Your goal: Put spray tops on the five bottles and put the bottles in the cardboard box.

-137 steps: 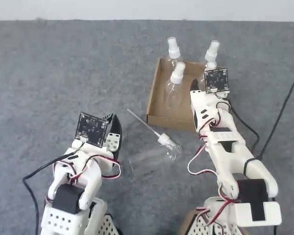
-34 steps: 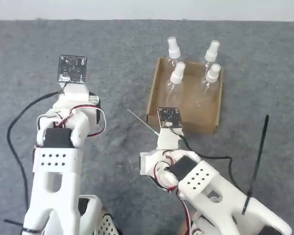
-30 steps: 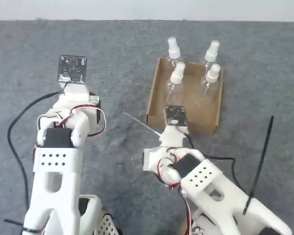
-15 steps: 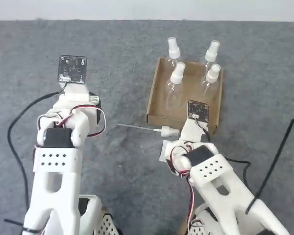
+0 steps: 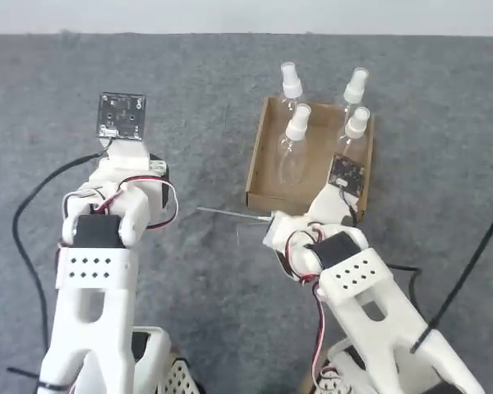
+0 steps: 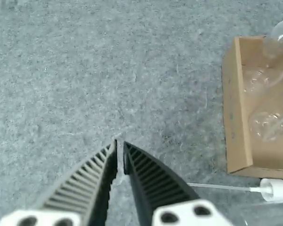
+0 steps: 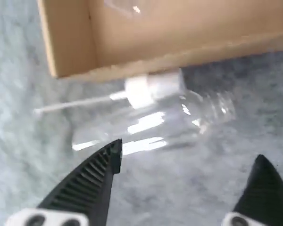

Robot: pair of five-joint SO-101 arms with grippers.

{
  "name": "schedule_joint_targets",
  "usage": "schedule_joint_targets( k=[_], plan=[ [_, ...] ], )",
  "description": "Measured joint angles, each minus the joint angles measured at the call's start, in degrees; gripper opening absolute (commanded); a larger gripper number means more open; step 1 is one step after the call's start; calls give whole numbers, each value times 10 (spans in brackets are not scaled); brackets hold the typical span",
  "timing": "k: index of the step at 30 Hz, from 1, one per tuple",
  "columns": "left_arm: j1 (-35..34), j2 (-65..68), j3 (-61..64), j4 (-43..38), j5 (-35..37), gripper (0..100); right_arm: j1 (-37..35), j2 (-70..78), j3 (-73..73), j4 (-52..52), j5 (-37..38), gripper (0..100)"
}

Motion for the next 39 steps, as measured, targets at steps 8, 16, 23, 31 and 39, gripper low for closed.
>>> schedule_joint_targets(
  k=[8, 16, 23, 31, 39],
  plan=[
    [0, 0, 0, -13, 0, 11, -27, 1, 22, -98, -47, 318],
    [0, 0, 0, -13, 0, 11, -27, 0, 50, -139, -48, 318],
    [0, 0, 0, -13, 0, 11, -28, 0, 67, -141, -48, 318],
    [0, 0, 0, -13, 0, 11, 33, 0, 91, -119, -1, 318],
    [0, 0, 0, -13, 9, 11, 66, -19, 91, -70, 28, 318]
  ],
)
